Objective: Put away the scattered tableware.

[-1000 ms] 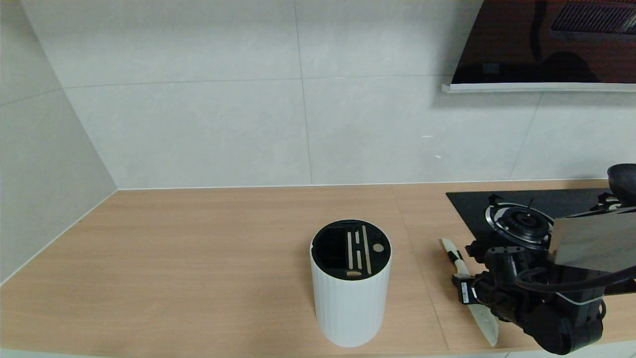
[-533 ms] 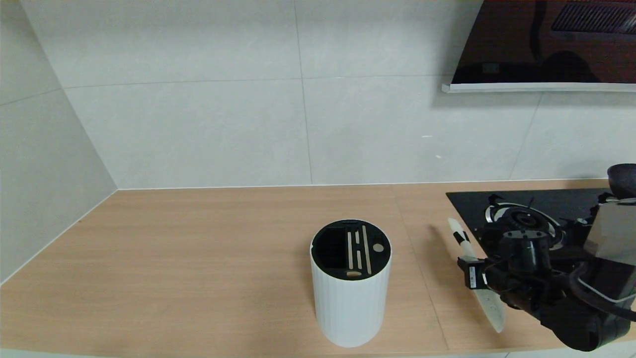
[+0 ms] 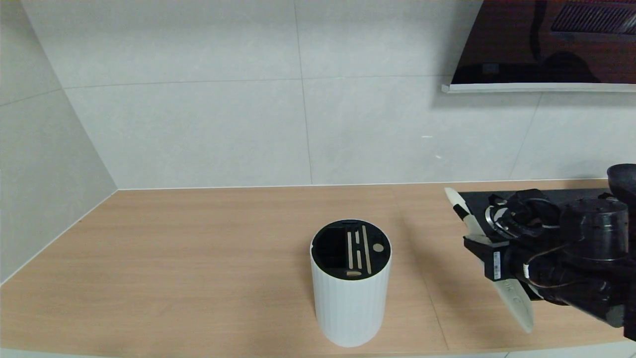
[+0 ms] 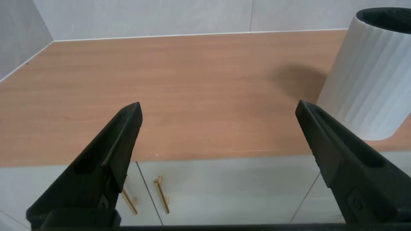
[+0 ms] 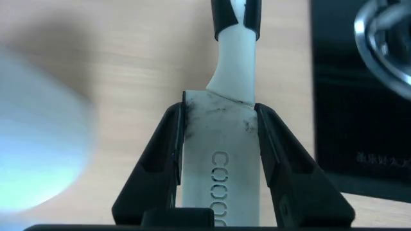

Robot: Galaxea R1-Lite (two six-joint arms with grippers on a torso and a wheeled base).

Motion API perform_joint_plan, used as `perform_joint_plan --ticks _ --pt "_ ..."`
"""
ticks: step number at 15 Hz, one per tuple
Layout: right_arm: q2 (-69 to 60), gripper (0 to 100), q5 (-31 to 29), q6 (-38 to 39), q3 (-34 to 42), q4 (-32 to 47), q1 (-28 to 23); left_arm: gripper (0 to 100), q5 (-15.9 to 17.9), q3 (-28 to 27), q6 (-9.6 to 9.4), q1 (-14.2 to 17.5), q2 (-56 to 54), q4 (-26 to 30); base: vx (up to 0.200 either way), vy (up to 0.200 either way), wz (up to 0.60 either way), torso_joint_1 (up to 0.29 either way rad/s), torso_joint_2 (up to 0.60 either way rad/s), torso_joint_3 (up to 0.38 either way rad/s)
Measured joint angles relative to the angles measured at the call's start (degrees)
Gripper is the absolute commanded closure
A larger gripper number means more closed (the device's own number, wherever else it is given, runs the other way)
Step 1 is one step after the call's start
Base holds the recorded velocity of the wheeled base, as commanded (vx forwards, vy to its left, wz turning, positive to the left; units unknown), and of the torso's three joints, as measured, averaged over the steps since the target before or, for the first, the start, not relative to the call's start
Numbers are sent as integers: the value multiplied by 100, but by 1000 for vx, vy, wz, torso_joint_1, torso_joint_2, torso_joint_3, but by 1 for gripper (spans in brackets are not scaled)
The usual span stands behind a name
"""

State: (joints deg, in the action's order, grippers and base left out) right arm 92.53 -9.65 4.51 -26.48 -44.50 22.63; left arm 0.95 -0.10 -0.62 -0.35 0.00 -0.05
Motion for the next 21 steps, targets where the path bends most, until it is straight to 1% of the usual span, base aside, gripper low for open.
perform_joint_plan --ticks 3,5,6,7,9,11,12,15,17,18,19,20,21 --pt "-474 100 -2 -20 27 57 140 0 17 10 -16 0 0 -46 0 0 0 0 0 0" --pt "-584 100 -13 -20 -6 73 218 0 60 -59 -66 2 0 -156 0 0 0 0 0 0" --pt "-608 100 -17 -17 -17 76 243 0 139 -106 -71 0 0 -121 0 0 0 0 0 0" --pt "-621 100 -17 -20 -23 79 260 0 400 -194 -74 0 11 26 0 0 0 0 0 0" --pt "-623 100 -20 -20 -76 82 271 0 652 -380 -68 2 71 262 0 0 0 0 0 0" --pt "-617 100 -17 -20 -124 106 273 0 967 -869 -57 0 385 584 0 0 0 0 0 0" --pt "-603 100 -17 -16 -244 218 273 0 1079 -1130 -49 0 617 606 0 0 0 0 0 0" --pt "-471 100 -35 -17 -990 634 293 0 1454 -2013 20 -50 2011 640 0 0 0 0 0 0" --pt "-312 100 -41 -17 -1459 856 328 0 1666 -2616 146 -196 3266 385 0 0 0 0 0 0" --pt "-226 100 -39 -20 -1720 998 345 0 1747 -2878 239 -339 3858 130 0 0 0 0 0 0" --pt "-144 100 -38 -11 -1921 1124 361 0 1807 -3132 379 -546 4442 -197 0 0 0 0 0 0" --pt "-88 100 -46 2 -2074 1150 416 0 1851 -3315 634 -813 4942 -507 0 0 0 0 0 0" --pt "-55 100 -57 9 -2165 1172 524 0 1881 -3471 992 -1100 5375 -763 0 0 0 0 0 0"
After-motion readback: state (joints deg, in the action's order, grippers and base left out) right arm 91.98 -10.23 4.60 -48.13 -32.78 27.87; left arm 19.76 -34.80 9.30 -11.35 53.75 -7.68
